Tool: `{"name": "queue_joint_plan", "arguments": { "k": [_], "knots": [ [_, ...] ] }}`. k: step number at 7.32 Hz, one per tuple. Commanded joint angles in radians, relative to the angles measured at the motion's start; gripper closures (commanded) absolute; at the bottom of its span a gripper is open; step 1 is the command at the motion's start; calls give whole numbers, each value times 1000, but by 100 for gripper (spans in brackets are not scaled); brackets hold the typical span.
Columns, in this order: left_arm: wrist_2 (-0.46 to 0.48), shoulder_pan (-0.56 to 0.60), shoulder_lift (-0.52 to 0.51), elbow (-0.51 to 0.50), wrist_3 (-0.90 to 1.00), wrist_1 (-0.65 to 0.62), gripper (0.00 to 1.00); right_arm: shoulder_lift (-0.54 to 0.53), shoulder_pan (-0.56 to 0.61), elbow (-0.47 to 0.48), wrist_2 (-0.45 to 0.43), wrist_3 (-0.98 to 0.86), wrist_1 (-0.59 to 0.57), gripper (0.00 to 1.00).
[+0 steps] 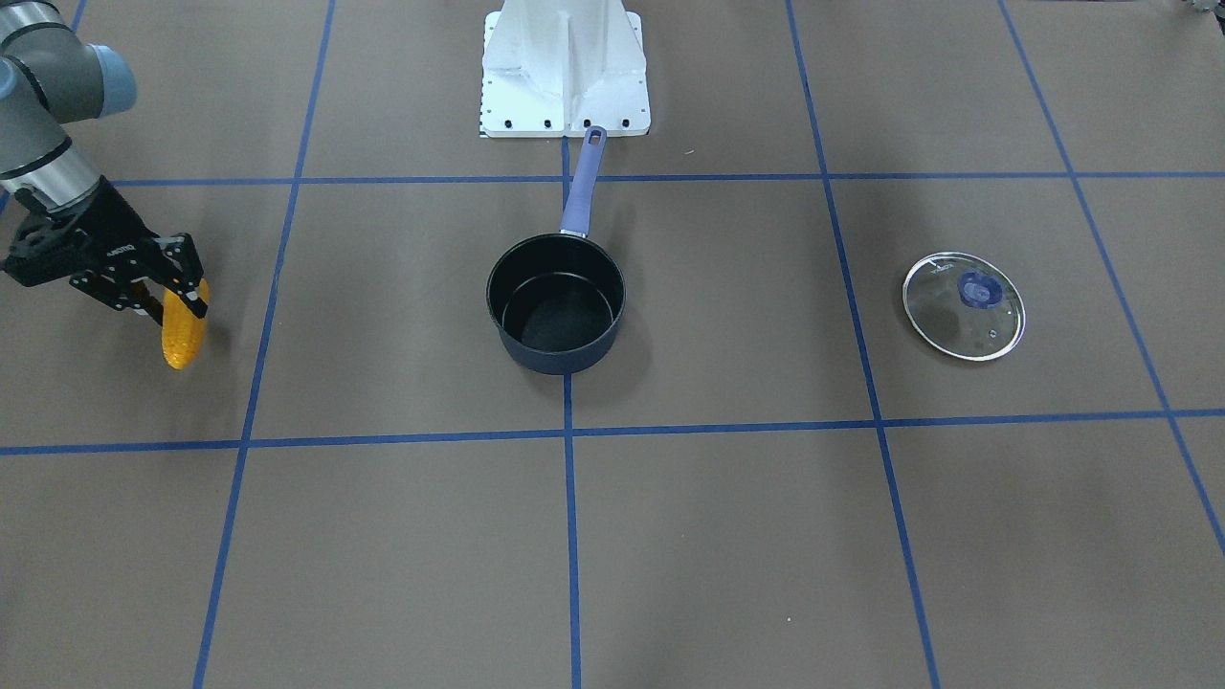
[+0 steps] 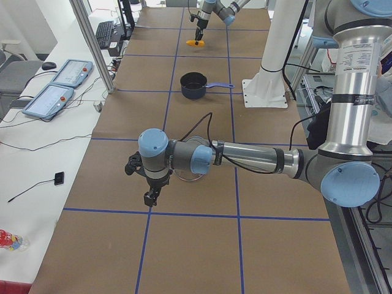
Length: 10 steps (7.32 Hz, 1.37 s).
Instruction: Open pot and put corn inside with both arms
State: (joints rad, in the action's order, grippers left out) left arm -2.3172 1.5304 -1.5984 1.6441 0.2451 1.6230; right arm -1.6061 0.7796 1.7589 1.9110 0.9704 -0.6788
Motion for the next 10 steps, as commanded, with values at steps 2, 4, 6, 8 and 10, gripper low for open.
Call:
{"name": "queue_joint_plan", "arguments": {
  "k": [2,4,6,8,10],
  "knots": [
    [1,-1,3,-6,-6,-2,2,479,-113,19,-67,155,-522,100],
    [1,-3,3,-16,-4,-2,2,627,-173,17,-118,218,-713,100],
    [-1,-3,3,-23,-4,-2,2,730,-259,11,-212,278,-870,100],
    [1,-3,3,-33,-3,-2,2,758,-333,-8,-286,307,-903,100],
    [-1,-1,5,-33,-3,-2,2,797,-341,-88,-311,307,-897,100]
  ]
}}
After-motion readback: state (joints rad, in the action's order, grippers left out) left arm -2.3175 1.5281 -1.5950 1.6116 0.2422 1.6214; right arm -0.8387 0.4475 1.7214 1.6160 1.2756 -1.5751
